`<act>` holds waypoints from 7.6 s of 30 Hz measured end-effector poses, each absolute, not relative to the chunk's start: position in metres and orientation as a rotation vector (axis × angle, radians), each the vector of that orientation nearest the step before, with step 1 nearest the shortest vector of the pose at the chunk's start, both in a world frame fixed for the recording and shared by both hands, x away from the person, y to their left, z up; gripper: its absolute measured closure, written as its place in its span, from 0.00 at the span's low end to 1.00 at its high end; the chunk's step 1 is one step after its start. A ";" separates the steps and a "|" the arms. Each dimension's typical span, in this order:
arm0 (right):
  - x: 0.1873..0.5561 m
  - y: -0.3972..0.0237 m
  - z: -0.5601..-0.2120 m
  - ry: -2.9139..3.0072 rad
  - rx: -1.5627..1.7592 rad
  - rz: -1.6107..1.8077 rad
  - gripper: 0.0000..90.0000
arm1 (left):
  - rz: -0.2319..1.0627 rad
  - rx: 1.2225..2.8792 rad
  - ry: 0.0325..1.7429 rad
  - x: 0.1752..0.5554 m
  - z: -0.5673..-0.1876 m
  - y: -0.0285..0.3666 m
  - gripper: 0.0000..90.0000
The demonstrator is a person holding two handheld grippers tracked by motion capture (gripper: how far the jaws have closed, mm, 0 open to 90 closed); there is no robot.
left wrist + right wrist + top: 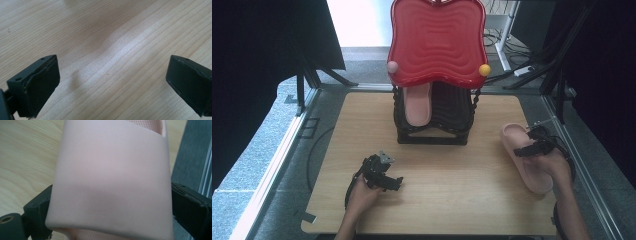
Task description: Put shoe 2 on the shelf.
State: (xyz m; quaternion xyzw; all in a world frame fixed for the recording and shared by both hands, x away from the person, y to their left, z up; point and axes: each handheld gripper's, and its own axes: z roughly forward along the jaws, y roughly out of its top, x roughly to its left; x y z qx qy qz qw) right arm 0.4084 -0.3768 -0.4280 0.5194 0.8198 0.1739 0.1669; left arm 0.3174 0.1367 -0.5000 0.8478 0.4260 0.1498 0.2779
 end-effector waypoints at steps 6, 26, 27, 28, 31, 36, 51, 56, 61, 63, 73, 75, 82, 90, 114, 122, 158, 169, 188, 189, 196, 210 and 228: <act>0.402 -0.354 -0.423 2.401 1.308 0.514 0.06 | 0.403 2.261 1.131 0.316 -0.497 0.138 0.00; 0.377 -0.290 -0.398 2.502 1.008 0.586 0.06 | 0.401 2.263 1.125 0.315 -0.496 0.138 0.00; 0.376 -0.287 -0.397 2.507 0.995 0.593 0.06 | 0.400 2.263 1.125 0.315 -0.496 0.138 0.00; 0.374 -0.284 -0.395 2.510 0.988 0.600 0.06 | 0.399 2.264 1.124 0.315 -0.496 0.138 0.00; 0.372 -0.276 -0.392 2.518 0.974 0.629 0.06 | 0.401 2.264 1.123 0.315 -0.496 0.138 0.00; 0.372 -0.259 -0.389 2.521 0.986 0.659 0.06 | 0.405 2.251 1.132 0.315 -0.495 0.139 0.00; 0.381 -0.212 -0.387 2.453 1.128 0.797 0.06 | 0.403 2.256 1.129 0.315 -0.496 0.139 0.00; 0.387 -0.196 -0.385 2.383 1.202 0.849 0.06 | 0.408 2.250 1.132 0.314 -0.495 0.141 0.00; 0.393 -0.181 -0.383 2.307 1.262 0.877 0.06 | 0.409 2.247 1.131 0.314 -0.494 0.141 0.00; 0.397 -0.175 -0.383 2.269 1.291 0.885 0.06 | 0.409 2.246 1.131 0.314 -0.495 0.141 0.00; 0.413 -0.147 -0.383 2.061 1.421 0.882 0.06 | 0.405 2.251 1.125 0.314 -0.495 0.140 0.00; 0.416 -0.143 -0.383 2.030 1.441 0.880 0.06 | 0.403 2.253 1.123 0.314 -0.495 0.140 0.00; 0.426 -0.129 -0.379 1.906 1.495 0.882 0.05 | 0.397 2.261 1.117 0.314 -0.497 0.138 0.00; 0.437 -0.115 -0.378 1.819 1.507 0.827 0.05 | 0.394 2.262 1.116 0.314 -0.497 0.138 0.00; 0.448 -0.112 -0.384 1.815 1.488 0.867 0.00 | 0.383 2.273 1.106 0.314 -0.499 0.135 0.00; 0.443 -0.115 -0.376 1.833 1.455 0.902 0.00 | 0.382 2.272 1.104 0.314 -0.499 0.134 0.00; 0.388 -0.159 -0.358 2.065 1.229 1.044 0.16 | 0.376 2.267 1.113 0.313 -0.497 0.134 0.00; 0.349 -0.175 -0.371 2.278 0.934 1.088 0.76 | 0.376 2.265 1.114 0.313 -0.497 0.133 0.00; 0.319 -0.194 -0.422 2.473 0.914 1.072 1.00 | 0.377 2.275 1.111 0.313 -0.499 0.129 0.00; 0.320 -0.194 -0.424 2.478 0.921 1.068 1.00 | 0.378 2.275 1.111 0.313 -0.499 0.129 0.00; 0.329 -0.192 -0.431 2.472 0.929 1.024 1.00 | 0.377 2.272 1.115 0.313 -0.500 0.130 0.00; 0.351 -0.182 -0.427 2.427 0.930 1.035 1.00 | 0.378 2.272 1.113 0.313 -0.499 0.131 0.00; 0.390 -0.170 -0.415 2.336 0.964 1.057 1.00 | 0.378 2.271 1.114 0.313 -0.499 0.132 0.00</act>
